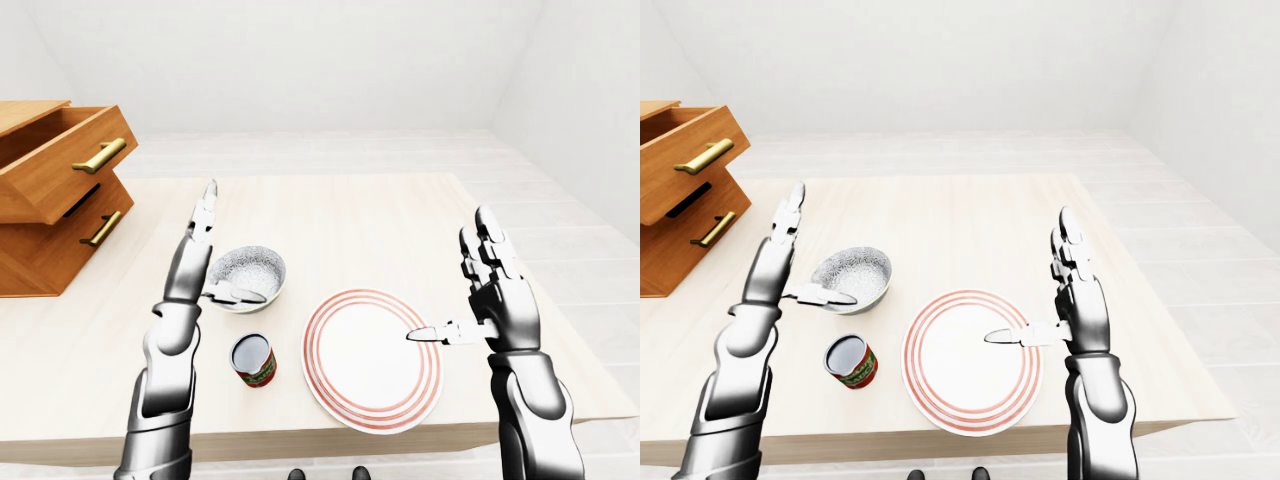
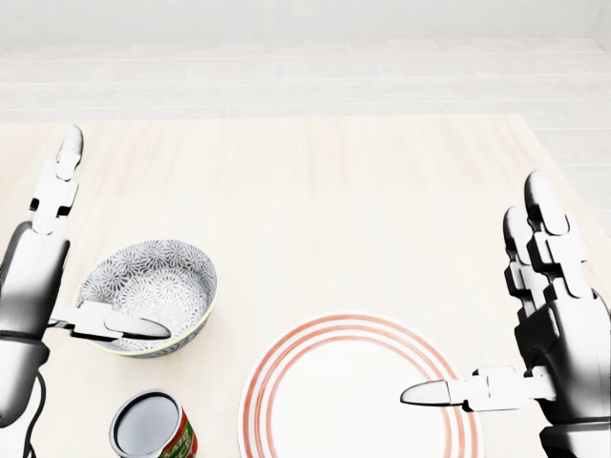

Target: Put the bowl on the plate.

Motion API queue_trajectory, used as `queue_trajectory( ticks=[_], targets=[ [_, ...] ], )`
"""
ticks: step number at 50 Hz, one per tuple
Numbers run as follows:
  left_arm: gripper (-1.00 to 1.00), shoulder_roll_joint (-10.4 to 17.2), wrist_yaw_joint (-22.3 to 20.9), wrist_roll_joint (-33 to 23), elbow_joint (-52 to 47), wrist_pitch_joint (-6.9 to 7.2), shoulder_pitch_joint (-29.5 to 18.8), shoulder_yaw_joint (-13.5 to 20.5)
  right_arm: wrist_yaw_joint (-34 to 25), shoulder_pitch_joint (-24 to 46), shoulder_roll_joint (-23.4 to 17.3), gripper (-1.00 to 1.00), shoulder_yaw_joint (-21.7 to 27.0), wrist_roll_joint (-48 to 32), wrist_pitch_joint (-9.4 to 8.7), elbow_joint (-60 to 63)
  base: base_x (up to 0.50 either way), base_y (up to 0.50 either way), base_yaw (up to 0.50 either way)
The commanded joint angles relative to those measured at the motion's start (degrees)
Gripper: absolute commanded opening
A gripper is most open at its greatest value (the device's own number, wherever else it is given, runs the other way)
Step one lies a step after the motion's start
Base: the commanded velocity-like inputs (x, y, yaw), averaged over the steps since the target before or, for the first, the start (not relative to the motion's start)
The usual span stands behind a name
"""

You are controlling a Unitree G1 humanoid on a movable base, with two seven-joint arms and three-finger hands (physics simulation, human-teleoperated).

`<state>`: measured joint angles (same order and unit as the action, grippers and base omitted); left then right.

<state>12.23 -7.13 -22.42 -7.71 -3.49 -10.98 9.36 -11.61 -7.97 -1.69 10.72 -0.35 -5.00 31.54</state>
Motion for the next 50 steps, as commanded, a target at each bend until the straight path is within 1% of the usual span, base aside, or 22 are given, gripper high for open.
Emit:
queue_trajectory(
  ticks=[1,4,8,11,13,15,16,20,23,26,29,33,35,36,40,44,47,49,50],
  targets=[
    [1.0,0.8,-0.4,-7.5,1.7,-1.51,0.1,0.4,-0.1,0.1,0.1,1.0,0.0,-0.2,0.0,-0.6,0.0,0.0,0.0],
    [1.0,1.2,-0.3,-8.9,2.6,-1.51,-0.1,0.6,0.0,0.1,0.1,1.0,-0.1,-0.3,0.0,-0.8,0.0,0.0,0.0],
    [1.0,1.6,-0.1,-9.9,4.4,-1.51,-2.1,1.0,-0.1,0.0,0.1,1.0,-0.2,-0.4,0.0,-1.0,0.0,0.0,0.0],
    [1.0,2.4,0.8,-12.0,6.7,-1.51,-3.2,0.4,0.0,0.1,0.0,1.0,-0.2,-0.5,0.0,-1.5,0.0,0.0,0.0],
    [1.0,2.8,-0.7,-13.1,8.3,-1.51,-3.9,-0.3,0.0,0.1,0.0,1.0,-0.3,-0.5,0.0,-1.5,0.0,0.0,0.0],
    [1.0,3.1,0.7,-14.9,10.4,-1.51,-5.0,-0.6,0.0,0.1,0.0,1.0,-0.3,-0.5,0.0,-1.4,0.0,0.0,0.0],
    [1.0,3.5,2.2,-16.3,11.9,-1.51,-5.6,-0.9,0.0,0.0,0.0,1.0,-0.3,-0.5,0.0,-1.4,0.0,0.0,0.0],
    [1.0,4.1,2.3,-19.2,13.7,-1.51,-6.7,-1.4,0.0,0.0,0.0,1.0,-0.2,-0.5,0.0,-2.1,0.0,0.0,0.0],
    [1.0,4.6,3.6,-21.8,13.9,-1.51,-6.5,-1.7,0.0,0.0,-0.1,1.0,-0.2,-0.6,0.0,-2.4,0.0,0.0,0.0],
    [1.0,4.7,3.6,-23.2,13.8,-1.51,-6.0,-1.8,-0.1,-0.1,-0.1,1.0,-0.2,-0.7,0.0,-2.1,0.0,0.0,0.0],
    [1.0,5.0,6.4,-26.6,14.8,-1.51,-5.8,-2.1,-0.2,-0.3,-0.1,1.0,0.1,-0.6,0.0,-1.4,0.0,0.0,0.0],
    [1.0,5.0,6.3,-29.0,13.7,-1.51,-5.7,-1.9,-0.3,-0.3,-0.1,1.0,0.1,-0.7,0.0,-1.3,0.0,0.0,0.0],
    [1.0,5.6,9.9,-31.7,15.0,-1.51,-5.5,-2.2,-0.2,-0.3,0.0,1.0,0.0,-0.8,0.0,-1.5,0.0,0.0,0.0],
    [1.0,5.6,10.3,-32.4,15.3,-1.51,-5.6,-2.1,-0.3,-0.2,0.0,1.0,0.1,-0.8,0.0,-1.5,0.0,0.0,0.0],
    [1.0,6.0,10.2,-34.5,14.0,-1.51,-5.6,-1.8,-0.3,-0.3,0.0,1.0,0.2,-0.8,0.0,-1.6,0.0,0.0,0.0],
    [1.0,6.2,9.7,-35.3,13.5,-1.51,-5.3,-1.5,-0.3,-0.1,0.0,1.0,0.2,-0.8,0.0,-2.0,0.0,0.0,0.0],
    [1.0,7.3,11.6,-37.3,13.5,-1.51,-4.6,-1.8,-0.3,-0.1,0.0,1.0,0.2,-0.8,0.0,-2.7,0.0,0.0,0.0],
    [1.0,6.5,11.3,-37.5,13.3,-1.51,-4.5,-1.4,-0.3,-0.2,0.1,1.0,0.1,-0.7,0.0,-3.0,0.0,0.0,0.0],
    [1.0,6.9,11.8,-38.5,13.7,-1.51,-4.3,-1.7,-0.3,-0.3,0.2,1.0,0.0,-0.8,0.0,-3.5,0.0,0.0,0.0]
  ],
)
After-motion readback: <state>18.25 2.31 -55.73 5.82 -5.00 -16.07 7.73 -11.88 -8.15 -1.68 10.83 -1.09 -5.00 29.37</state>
